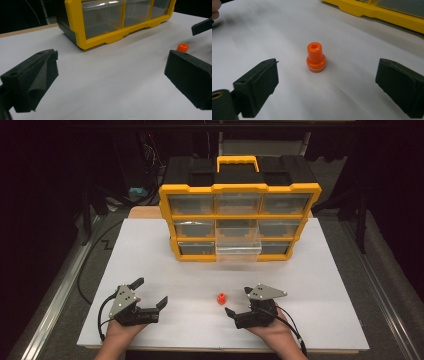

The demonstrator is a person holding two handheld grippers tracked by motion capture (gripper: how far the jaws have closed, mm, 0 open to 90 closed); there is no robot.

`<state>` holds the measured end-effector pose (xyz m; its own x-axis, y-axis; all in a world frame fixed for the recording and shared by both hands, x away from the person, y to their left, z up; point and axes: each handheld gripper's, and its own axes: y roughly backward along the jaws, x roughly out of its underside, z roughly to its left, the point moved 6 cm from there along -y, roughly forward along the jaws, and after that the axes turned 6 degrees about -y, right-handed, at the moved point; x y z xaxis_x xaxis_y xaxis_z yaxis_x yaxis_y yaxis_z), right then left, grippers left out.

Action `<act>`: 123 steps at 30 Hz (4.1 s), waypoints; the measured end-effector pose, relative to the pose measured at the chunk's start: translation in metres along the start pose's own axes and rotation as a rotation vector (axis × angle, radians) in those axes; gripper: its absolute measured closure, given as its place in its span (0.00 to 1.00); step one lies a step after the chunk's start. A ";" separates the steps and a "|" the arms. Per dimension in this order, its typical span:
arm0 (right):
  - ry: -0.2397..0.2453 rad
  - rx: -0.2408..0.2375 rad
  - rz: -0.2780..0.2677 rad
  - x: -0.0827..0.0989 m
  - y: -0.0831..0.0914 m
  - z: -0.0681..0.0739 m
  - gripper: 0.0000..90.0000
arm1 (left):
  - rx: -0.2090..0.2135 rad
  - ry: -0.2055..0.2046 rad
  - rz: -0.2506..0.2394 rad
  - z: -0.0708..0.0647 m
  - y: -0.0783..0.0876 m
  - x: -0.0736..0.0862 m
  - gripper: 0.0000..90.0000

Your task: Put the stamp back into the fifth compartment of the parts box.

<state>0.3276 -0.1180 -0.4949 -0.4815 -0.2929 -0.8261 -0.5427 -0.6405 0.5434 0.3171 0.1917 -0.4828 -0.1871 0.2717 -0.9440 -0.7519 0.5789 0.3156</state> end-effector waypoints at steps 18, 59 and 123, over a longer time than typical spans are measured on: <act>0.030 -0.050 0.040 -0.023 -0.025 -0.004 0.40 | 0.002 -0.005 0.001 0.001 0.001 0.000 0.00; 0.102 -0.053 0.100 -0.014 -0.037 0.008 0.81 | 0.002 -0.010 0.001 0.000 0.002 0.000 0.00; 0.011 0.059 0.084 -0.010 0.024 -0.047 0.82 | 0.025 0.023 -0.019 0.000 0.003 0.000 0.00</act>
<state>0.3519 -0.1642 -0.4809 -0.5194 -0.3523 -0.7785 -0.5406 -0.5701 0.6187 0.3146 0.1930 -0.4814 -0.1875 0.2433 -0.9517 -0.7395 0.6027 0.2998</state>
